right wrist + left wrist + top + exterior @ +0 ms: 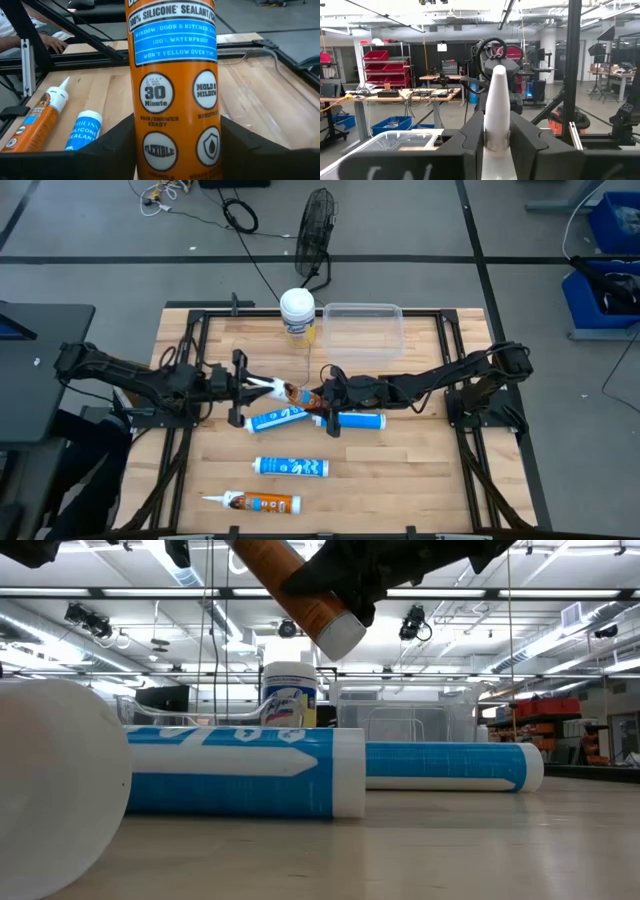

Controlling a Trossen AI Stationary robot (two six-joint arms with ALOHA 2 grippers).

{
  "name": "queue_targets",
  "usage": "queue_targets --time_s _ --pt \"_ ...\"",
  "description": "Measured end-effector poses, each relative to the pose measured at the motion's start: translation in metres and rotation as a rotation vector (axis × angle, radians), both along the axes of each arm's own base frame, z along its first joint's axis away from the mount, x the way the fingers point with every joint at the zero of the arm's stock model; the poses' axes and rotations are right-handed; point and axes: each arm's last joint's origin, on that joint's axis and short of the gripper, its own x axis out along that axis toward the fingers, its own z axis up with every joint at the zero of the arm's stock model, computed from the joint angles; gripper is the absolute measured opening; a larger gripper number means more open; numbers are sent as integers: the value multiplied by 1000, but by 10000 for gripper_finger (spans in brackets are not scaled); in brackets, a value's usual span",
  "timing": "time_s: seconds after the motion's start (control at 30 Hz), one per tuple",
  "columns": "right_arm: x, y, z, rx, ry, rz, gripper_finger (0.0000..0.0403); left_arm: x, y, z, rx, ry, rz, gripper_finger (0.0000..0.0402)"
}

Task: Pick & place silicon tubes, Sealant and Lysol wipes
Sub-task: Put the bottom right orange sealant into the left transparent bin

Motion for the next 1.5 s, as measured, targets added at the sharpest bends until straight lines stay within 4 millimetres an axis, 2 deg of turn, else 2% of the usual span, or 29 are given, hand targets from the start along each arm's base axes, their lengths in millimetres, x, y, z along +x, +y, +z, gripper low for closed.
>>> queue_targets --time_s 0.57,0.87,1.07,1.37,1.5 --pt "2 -12 4 -24 -32 -21 280 -23 7 12 11 -41 42 68" --pt "2 -15 3 -24 -21 -26 286 -42 13 19 48 -64 133 65" --pt "1 -6 2 -24 -10 2 285 -52 20 20 85 -37 304 65" --pt "0 2 2 -25 -9 22 285 -45 38 10 75 83 547 65" --pt "0 2 2 -25 -12 23 285 -38 49 5 51 112 584 65"
